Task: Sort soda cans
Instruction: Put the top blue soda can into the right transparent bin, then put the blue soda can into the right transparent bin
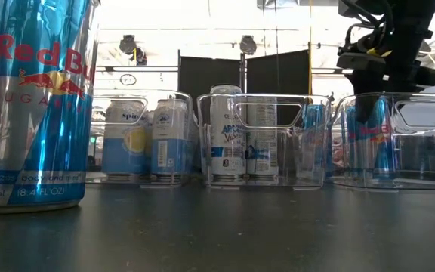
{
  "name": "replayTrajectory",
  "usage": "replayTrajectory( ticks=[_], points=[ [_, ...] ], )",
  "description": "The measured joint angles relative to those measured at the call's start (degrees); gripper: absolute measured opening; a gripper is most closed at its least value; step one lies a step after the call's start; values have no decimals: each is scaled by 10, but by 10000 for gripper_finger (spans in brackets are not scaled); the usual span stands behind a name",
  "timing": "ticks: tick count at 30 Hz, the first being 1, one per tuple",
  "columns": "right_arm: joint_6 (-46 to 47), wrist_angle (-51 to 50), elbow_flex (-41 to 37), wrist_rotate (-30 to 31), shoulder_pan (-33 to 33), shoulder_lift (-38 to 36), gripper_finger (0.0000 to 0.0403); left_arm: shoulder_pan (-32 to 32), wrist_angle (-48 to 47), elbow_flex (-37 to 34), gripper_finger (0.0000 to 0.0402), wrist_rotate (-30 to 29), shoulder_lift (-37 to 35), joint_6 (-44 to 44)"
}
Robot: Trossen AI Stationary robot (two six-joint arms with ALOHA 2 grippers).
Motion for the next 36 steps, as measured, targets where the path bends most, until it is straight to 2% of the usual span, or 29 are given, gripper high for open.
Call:
replayTrajectory(
  ticks=[6, 10, 16, 19, 22, 26, 29, 31, 33, 36],
  points=[
    [-2, -1, 1, -2, 0, -1, 350, 0, 0, 0, 382, 0, 0, 0],
    [6, -34, 21, -3, 0, -12, 367, 0, 0, 0, 382, 0, 0, 0],
    [19, -147, 137, -31, 0, -31, 370, 0, 0, 0, 382, 0, 0, 0],
    [43, -150, 207, -23, 7, -34, 370, 0, 0, 0, 382, 0, 0, 0],
    [18, -54, 253, 44, 38, -31, 370, 0, 0, 0, 382, 0, 0, 0],
    [-142, 238, 258, 120, 89, -8, 370, 0, 0, 0, 382, 0, 0, 0],
    [-253, 433, 258, 117, 116, 39, 370, 0, 0, 0, 382, 0, 0, 0],
    [-305, 520, 258, 110, 130, 80, 370, 0, 0, 0, 382, 0, 0, 0],
    [-345, 569, 257, 101, 137, 121, 370, 0, 0, 0, 382, 0, 0, 0],
    [-371, 583, 257, 81, 139, 174, 370, 0, 0, 0, 382, 0, 0, 0]
  ],
)
